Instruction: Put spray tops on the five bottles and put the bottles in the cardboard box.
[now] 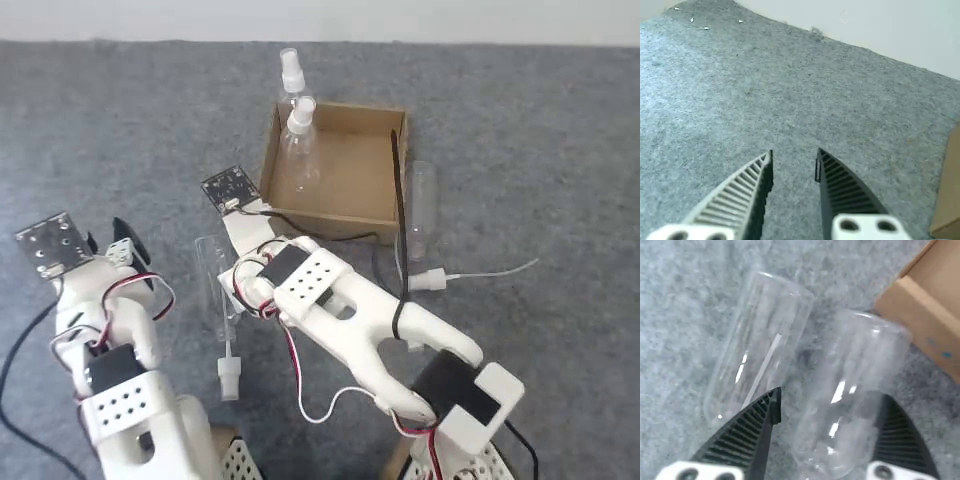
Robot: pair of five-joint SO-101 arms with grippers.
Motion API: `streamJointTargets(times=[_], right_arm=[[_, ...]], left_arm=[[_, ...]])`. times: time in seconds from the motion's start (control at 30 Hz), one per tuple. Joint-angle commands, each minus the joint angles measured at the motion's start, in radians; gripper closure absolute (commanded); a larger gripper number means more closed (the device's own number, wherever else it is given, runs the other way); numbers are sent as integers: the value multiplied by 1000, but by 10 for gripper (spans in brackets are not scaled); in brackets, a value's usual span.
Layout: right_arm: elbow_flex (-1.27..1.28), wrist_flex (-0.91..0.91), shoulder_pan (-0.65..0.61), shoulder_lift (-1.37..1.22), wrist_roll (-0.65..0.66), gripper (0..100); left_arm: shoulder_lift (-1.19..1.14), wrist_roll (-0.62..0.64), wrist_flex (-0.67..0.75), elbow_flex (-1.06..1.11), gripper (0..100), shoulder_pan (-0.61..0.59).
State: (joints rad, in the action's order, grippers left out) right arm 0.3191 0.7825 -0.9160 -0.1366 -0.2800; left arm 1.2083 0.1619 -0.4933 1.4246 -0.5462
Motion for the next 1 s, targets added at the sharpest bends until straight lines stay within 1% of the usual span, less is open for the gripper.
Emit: streamJointTargets(times=[0.0, 0.27, 0.47, 0.57, 0.73, 0.87, 0.97], right_arm=[[-78, -12, 27, -10, -3, 789], [-114, 2, 28, -82, -3, 791], [-199, 163, 28, -82, -3, 793], [-227, 213, 38, -82, -3, 793], [-232, 216, 56, -81, -2, 794], [-227, 214, 48, -93, 44, 794], [-227, 214, 54, -93, 51, 799]], left_arm=[[14, 8, 26, -5, 866, -3], [14, 8, 26, -5, 866, -2], [14, 8, 26, -5, 866, -2], [14, 6, 26, -5, 866, -2], [14, 6, 26, -5, 866, -2], [14, 6, 26, -5, 866, -2], [14, 6, 26, -5, 866, -2]])
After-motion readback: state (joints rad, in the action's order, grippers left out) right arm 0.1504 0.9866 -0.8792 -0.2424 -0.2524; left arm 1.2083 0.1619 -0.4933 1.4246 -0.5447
